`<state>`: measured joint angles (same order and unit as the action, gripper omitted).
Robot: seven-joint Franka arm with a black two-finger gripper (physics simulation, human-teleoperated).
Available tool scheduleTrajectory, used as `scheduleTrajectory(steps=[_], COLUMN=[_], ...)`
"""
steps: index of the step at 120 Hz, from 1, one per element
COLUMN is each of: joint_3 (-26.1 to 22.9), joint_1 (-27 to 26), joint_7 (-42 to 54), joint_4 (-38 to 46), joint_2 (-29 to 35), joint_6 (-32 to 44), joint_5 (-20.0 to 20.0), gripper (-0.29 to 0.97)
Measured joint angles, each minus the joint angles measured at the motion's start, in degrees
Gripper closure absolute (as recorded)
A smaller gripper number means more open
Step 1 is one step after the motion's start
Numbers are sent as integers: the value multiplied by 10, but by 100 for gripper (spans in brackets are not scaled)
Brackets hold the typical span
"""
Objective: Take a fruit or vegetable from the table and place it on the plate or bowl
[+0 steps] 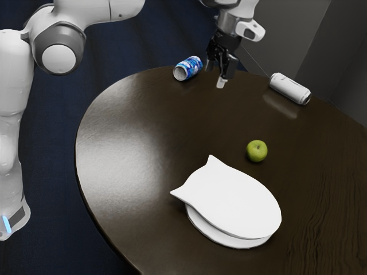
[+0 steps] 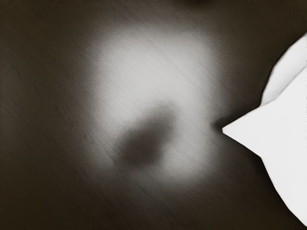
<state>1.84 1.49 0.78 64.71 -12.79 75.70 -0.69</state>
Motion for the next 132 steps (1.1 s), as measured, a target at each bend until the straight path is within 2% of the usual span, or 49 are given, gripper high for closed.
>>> scheduleTrajectory(steps=[41,57,82,108,132], joint_3=[-1,-6,-12,-47,-68], joint_1=[0,-24,-40,-45,-45], joint_7=[4,-7,-21,-32,-39], joint_4=[-2,-21,-23,-23,-24], joint_2=[-1,-3,-45,-77,-94], joint_6=[27,36,67,147,191], joint_5=[0,5,12,10,-3], gripper=[0,0,0,0,0])
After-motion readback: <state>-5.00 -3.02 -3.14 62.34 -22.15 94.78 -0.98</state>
